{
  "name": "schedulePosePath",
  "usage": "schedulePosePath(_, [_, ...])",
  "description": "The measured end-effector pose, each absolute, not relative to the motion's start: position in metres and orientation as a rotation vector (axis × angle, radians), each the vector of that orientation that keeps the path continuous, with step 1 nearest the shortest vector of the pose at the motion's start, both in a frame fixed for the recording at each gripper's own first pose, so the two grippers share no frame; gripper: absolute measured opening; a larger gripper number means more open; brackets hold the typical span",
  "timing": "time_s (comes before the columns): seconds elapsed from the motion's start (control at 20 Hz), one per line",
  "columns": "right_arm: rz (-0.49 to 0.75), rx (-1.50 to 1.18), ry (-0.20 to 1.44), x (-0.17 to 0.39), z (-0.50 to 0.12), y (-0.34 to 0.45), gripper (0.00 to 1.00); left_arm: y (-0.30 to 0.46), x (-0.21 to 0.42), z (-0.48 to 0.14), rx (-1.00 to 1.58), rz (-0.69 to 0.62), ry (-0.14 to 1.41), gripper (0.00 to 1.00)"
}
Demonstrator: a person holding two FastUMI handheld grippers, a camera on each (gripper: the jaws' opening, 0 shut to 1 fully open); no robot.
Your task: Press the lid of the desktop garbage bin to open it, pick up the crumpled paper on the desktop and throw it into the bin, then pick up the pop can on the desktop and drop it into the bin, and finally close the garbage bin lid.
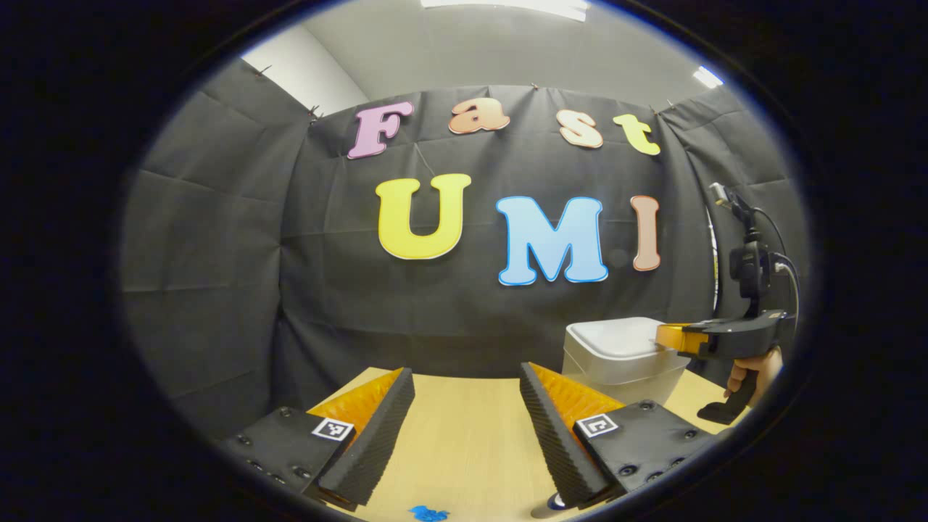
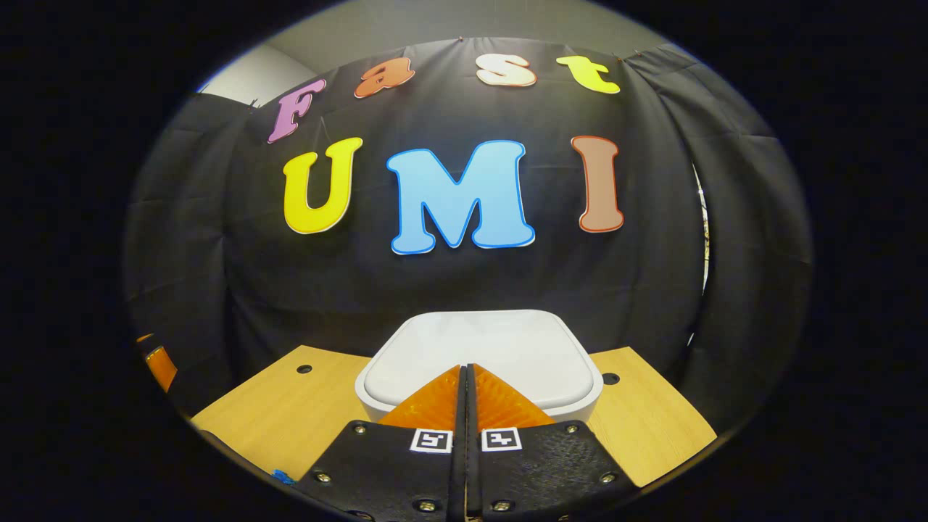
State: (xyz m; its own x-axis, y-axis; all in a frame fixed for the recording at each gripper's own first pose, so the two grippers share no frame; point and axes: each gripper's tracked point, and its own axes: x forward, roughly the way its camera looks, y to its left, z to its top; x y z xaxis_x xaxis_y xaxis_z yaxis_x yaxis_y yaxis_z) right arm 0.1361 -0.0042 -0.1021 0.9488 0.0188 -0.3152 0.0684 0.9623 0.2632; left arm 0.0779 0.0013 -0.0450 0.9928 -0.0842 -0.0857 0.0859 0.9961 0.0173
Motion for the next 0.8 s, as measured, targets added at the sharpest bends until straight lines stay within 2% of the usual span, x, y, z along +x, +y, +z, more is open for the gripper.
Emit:
schedulePosePath(0.3, [-0.013,0.25,0.313,0.135,-0.106,0.0,0.0,0.008,0.081,-0.052,0.02,-0.075,0.089,0.96])
schedulePosePath(0.8, [-0.005,0.351,0.319,0.141,-0.088,-0.008,0.0,0.01,0.077,-0.056,-0.02,-0.07,0.089,0.96])
